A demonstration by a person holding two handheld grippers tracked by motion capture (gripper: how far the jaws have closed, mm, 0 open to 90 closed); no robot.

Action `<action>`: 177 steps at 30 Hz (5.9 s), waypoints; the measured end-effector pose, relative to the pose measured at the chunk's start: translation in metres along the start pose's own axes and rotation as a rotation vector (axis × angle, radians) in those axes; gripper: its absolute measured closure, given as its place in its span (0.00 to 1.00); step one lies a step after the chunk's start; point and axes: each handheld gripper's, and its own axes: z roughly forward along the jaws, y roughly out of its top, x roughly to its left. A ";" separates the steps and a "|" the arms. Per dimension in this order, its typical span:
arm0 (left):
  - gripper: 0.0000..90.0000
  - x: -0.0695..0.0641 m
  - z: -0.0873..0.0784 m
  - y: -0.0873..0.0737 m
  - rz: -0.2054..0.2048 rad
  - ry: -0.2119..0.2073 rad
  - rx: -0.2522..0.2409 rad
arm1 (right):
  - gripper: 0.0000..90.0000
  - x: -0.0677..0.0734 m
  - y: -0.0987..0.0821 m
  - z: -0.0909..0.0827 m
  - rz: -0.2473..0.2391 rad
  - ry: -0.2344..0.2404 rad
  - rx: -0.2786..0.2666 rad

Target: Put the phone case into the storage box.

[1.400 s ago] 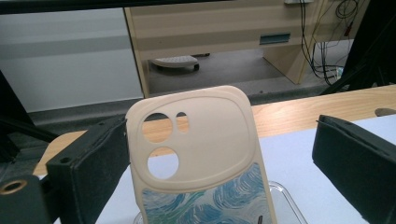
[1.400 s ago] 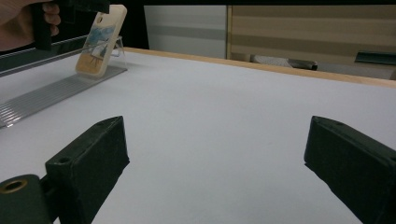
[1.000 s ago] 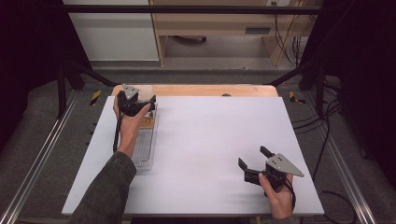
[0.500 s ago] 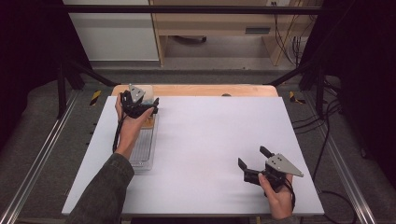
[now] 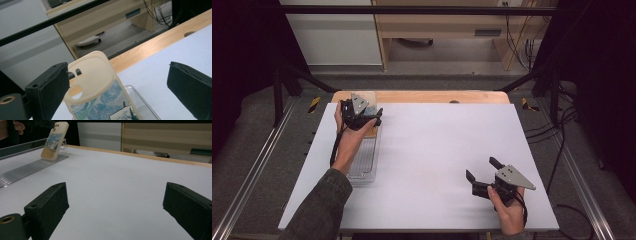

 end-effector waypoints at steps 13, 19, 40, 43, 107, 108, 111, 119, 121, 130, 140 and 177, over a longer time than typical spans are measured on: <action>0.04 -0.015 -0.014 0.006 0.056 -0.070 -0.032 | 0.07 0.000 0.000 0.000 -0.004 -0.001 0.000; 0.04 -0.023 -0.020 0.009 0.095 -0.094 -0.036 | 0.07 0.000 0.000 0.000 -0.004 -0.002 -0.001; 0.04 -0.060 -0.048 0.020 0.252 -0.181 -0.059 | 0.07 0.000 0.000 -0.001 -0.002 -0.006 -0.007; 0.04 -0.065 -0.053 0.021 0.263 -0.194 -0.069 | 0.07 -0.001 0.000 -0.002 -0.002 -0.008 -0.008; 0.03 -0.021 -0.164 -0.015 -0.140 -0.219 -0.241 | 0.04 0.000 -0.001 -0.001 -0.012 -0.021 0.002; 0.03 -0.019 -0.165 -0.016 -0.144 -0.213 -0.253 | 0.04 0.000 -0.002 -0.001 -0.010 -0.021 0.002; 0.03 -0.013 -0.170 -0.018 -0.184 -0.210 -0.257 | 0.03 0.000 -0.002 0.000 -0.010 -0.021 0.002; 0.03 -0.001 -0.181 -0.022 -0.252 -0.201 -0.294 | 0.03 0.000 -0.001 0.000 -0.012 -0.018 0.004; 0.03 0.000 -0.183 -0.024 -0.264 -0.198 -0.303 | 0.03 0.001 -0.001 -0.001 -0.011 -0.018 0.005; 0.03 0.006 -0.193 -0.043 -0.309 -0.175 -0.317 | 0.03 0.001 -0.002 0.000 -0.018 -0.018 0.009; 0.03 0.009 -0.199 -0.062 -0.311 -0.153 -0.315 | 0.03 0.001 -0.002 0.000 -0.023 -0.022 0.010; 0.04 -0.006 -0.193 -0.107 -0.291 -0.172 -0.312 | 0.04 -0.006 -0.003 -0.003 -0.048 -0.037 0.004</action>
